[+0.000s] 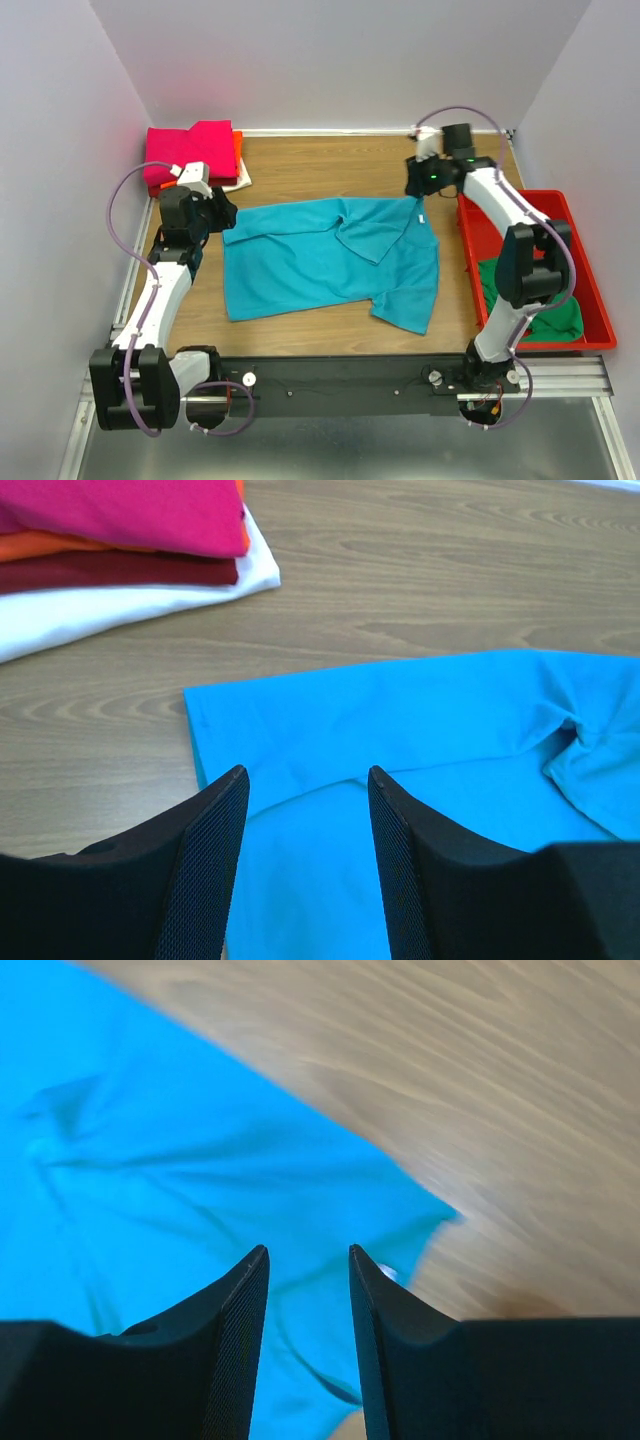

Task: Fold and stack the t-shirts
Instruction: Fold the tshirt

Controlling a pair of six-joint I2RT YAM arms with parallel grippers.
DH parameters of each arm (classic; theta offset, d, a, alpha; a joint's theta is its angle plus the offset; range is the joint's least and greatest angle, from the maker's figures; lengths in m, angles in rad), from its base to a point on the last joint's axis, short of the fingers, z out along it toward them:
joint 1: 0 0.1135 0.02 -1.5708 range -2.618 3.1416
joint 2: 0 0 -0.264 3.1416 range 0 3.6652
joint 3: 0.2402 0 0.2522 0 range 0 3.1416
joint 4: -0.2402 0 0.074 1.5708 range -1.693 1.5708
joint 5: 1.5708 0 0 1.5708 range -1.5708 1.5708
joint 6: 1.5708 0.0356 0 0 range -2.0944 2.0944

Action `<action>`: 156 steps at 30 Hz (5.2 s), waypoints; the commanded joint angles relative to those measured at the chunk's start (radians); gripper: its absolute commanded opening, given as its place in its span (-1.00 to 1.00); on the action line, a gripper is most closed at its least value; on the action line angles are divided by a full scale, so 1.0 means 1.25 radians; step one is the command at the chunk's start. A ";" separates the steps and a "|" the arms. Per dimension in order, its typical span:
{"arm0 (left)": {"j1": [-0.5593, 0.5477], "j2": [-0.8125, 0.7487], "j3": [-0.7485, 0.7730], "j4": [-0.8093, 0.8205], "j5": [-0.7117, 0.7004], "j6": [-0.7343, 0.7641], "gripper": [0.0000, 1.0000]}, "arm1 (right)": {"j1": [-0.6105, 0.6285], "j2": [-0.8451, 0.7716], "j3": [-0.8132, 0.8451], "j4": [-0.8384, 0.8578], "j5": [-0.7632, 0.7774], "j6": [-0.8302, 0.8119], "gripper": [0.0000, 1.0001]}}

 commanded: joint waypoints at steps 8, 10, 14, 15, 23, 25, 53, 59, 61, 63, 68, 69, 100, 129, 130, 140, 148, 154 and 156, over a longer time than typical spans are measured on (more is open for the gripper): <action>-0.005 0.092 0.018 -0.005 0.098 0.011 0.12 | -0.169 0.136 0.034 0.023 -0.149 0.213 -0.10; -0.006 0.101 0.021 -0.009 0.097 0.011 0.11 | -0.169 0.165 0.047 0.022 -0.168 0.227 -0.10; -0.008 0.101 0.021 -0.009 0.096 0.011 0.11 | -0.169 0.201 0.057 0.023 -0.179 0.240 -0.10; -0.009 0.105 0.021 -0.009 0.096 0.011 0.11 | -0.169 0.214 0.060 0.023 -0.179 0.242 -0.10; -0.010 0.108 0.021 -0.013 0.086 0.014 0.11 | -0.170 0.268 0.139 0.023 -0.129 0.260 -0.62; -0.010 0.112 0.022 -0.013 0.084 0.013 0.11 | -0.170 0.261 0.146 0.025 -0.102 0.250 -0.79; -0.016 0.158 0.028 -0.022 0.079 0.018 0.07 | -0.172 0.344 0.276 0.057 0.128 0.066 -0.40; -0.016 0.147 0.031 -0.025 0.066 0.019 0.07 | -0.170 0.318 0.288 0.055 0.122 0.051 -0.46; -0.016 0.129 0.028 -0.023 0.061 0.021 0.07 | -0.172 0.296 0.273 0.054 0.087 0.045 -0.46; -0.016 0.116 0.026 -0.018 0.063 0.021 0.07 | -0.172 0.271 0.238 0.051 0.008 0.034 -0.40; -0.016 0.069 0.002 -0.001 0.126 -0.011 0.07 | -0.157 0.140 0.129 -0.079 -0.311 -0.205 -0.04; -0.015 0.063 -0.005 0.000 0.146 -0.026 0.08 | -0.137 0.114 0.107 -0.111 -0.343 -0.256 -0.01; -0.518 0.031 -0.141 -0.527 -0.331 -0.955 0.08 | 0.089 -0.351 -0.458 -0.070 -0.133 -0.346 0.29; -0.539 0.100 -0.130 -0.527 -0.438 -1.050 -0.88 | 0.069 -0.409 -0.467 -0.073 -0.172 -0.323 0.30; -0.539 0.096 -0.128 -0.529 -0.443 -1.047 -0.96 | 0.068 -0.412 -0.468 -0.073 -0.173 -0.323 0.30; -0.539 0.021 -0.100 -0.545 -0.471 -0.992 -1.00 | 0.068 -0.441 -0.453 -0.412 -0.174 -0.696 0.29; -0.539 -0.008 -0.093 -0.534 -0.467 -0.962 -1.00 | 0.070 -0.538 -0.578 -0.568 -0.072 -0.989 0.25; -0.539 -0.002 -0.088 -0.527 -0.466 -0.956 -1.00 | 0.078 -0.561 -0.609 -0.556 -0.050 -1.074 0.24; -0.540 -0.003 -0.092 -0.520 -0.460 -0.956 -1.00 | 0.081 -0.548 -0.607 -0.557 -0.041 -1.094 0.22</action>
